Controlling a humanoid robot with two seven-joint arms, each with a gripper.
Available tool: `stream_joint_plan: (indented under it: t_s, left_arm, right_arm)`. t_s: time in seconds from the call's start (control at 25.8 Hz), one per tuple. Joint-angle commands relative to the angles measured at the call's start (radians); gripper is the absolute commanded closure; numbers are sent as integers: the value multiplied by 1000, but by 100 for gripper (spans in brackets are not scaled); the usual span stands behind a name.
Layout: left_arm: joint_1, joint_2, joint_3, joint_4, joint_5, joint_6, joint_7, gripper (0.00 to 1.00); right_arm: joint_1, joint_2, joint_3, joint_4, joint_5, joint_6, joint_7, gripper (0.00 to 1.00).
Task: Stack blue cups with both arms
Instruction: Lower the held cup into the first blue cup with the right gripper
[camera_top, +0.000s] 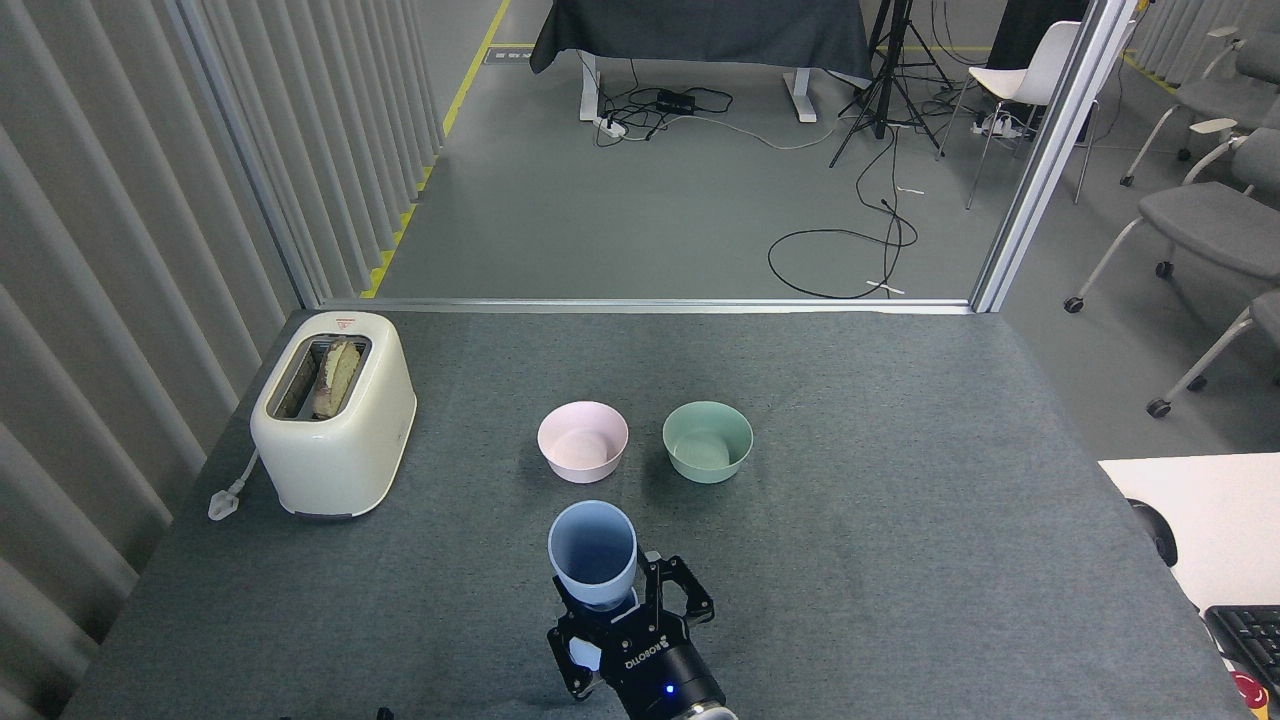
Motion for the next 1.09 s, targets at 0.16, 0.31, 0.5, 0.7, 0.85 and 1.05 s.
stream_joint_plan:
  t_s: [0.16,0.31,0.5,0.7,0.85,1.05]
  left_arm:
    - [-1,-1,0,0,0,0,0,0]
    - [-1,-1,0,2,0,0,0,0]
    - [-1,-1,0,2,0,0,0,0]
    - [-1,-1,0,2,0,0,0,0]
    - [-1,-1,0,2,0,0,0,0]
    - [-1,-1,0,3,1,0,0,0]
  right_arm:
    - [3,0,2,15,-7,-2,-3,39]
    - [13,-2,2,15,-9,-3,-3,39]
    - [21,-2,2,18,-9,-3,-5,38]
    - [26,-3,2,26,-10,-3,-5,37]
    - [27,-3,2,32,-12,-2,-5,27]
    - [29,-3,9,26,-24,0,-11,1]
